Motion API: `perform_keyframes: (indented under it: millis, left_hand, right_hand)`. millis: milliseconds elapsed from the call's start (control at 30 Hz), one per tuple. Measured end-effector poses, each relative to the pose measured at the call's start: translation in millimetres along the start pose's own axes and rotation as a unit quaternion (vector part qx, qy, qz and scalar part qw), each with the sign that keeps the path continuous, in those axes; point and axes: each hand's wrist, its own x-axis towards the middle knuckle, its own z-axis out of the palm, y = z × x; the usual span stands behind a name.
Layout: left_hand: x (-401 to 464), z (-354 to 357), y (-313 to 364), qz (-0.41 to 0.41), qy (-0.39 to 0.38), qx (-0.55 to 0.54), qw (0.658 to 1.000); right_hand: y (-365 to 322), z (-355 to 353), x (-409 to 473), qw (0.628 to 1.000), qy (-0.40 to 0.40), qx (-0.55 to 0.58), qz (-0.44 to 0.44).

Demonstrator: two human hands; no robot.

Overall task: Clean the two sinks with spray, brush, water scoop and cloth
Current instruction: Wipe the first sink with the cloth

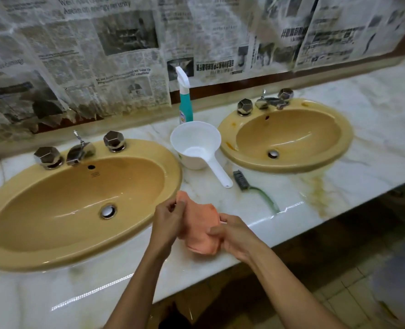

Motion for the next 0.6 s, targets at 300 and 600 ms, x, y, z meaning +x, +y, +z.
perform_keyframes:
  millis: [300, 600]
  left_hand:
    - [34, 32, -39, 0.047, 0.117, 0.295, 0.947]
    - [60, 54, -63, 0.084, 0.103, 0.536, 0.833]
  right_hand:
    - [-15, -55, 23, 0.821, 0.127, -0.508, -0.229]
    - [-28, -72, 38, 0.551, 0.038, -0.763, -0.336]
